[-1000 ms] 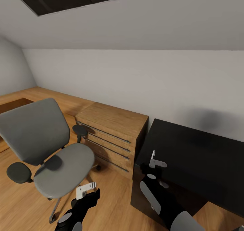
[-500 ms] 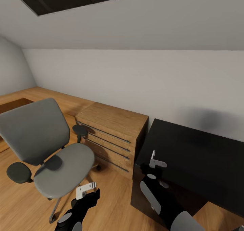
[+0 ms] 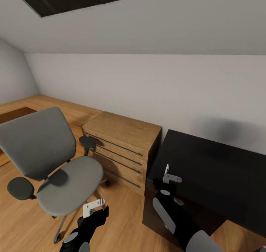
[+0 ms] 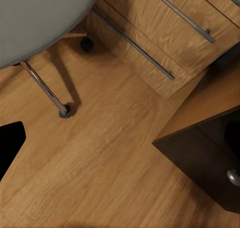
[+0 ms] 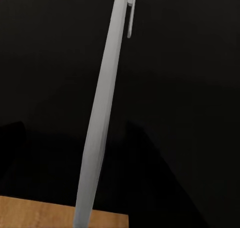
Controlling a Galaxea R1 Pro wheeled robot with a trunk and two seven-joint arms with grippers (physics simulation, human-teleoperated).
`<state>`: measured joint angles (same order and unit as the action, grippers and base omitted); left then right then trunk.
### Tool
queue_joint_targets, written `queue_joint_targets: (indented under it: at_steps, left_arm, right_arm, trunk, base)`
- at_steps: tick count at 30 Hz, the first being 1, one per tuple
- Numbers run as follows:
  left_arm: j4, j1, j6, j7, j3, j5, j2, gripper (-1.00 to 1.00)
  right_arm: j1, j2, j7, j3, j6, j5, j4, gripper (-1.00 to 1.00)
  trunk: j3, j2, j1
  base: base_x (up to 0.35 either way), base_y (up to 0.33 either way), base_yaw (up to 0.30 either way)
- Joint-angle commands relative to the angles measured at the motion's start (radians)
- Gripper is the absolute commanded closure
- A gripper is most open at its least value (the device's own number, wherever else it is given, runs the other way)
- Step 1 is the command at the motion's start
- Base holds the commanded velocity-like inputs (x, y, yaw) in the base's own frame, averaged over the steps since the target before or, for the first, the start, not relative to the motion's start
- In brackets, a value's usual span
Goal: In the bedroom, organize the workspace by keeping the computer under the desk, ensuring the monitor is on the desk, placing the keyboard on the desk next to the monitor, placing the mouse on the desk next to the keyboard, moving the folder from the swivel chair onto the desk next to the mouse, stacking the notebook on top of the folder with the pen on top of the notebook, and positioning the swivel chair next to the desk.
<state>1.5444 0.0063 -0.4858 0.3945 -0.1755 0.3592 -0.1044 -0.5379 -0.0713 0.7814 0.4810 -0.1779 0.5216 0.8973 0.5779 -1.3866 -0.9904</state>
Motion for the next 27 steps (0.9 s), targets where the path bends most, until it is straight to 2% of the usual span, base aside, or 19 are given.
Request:
queue_joint_targets:
  at_steps: [1, 7, 27]
  left_arm:
    - [0.002, 0.0, -0.002, 0.009, -0.001, 0.011, 0.0, -1.0]
    - [0.002, 0.0, -0.002, 0.009, -0.001, 0.011, 0.0, -1.0]
    - [0.002, 0.0, -0.002, 0.009, -0.001, 0.011, 0.0, -1.0]
  right_arm:
    - [-0.001, 0.001, 0.008, 0.002, -0.016, 0.01, -0.025, 1.0]
    - [-0.001, 0.003, 0.007, 0.001, -0.044, 0.07, -0.006, 1.0]
    - [-0.001, 0.005, 0.007, 0.001, -0.057, 0.083, 0.006, 1.0]
  trunk:
    - [0.001, 0.0, 0.0]
    - [0.001, 0.0, 0.0]
    - [0.001, 0.0, 0.0]
  base:
    - [0.0, 0.0, 0.0]
    - [0.0, 0.0, 0.0]
    - [0.0, 0.0, 0.0]
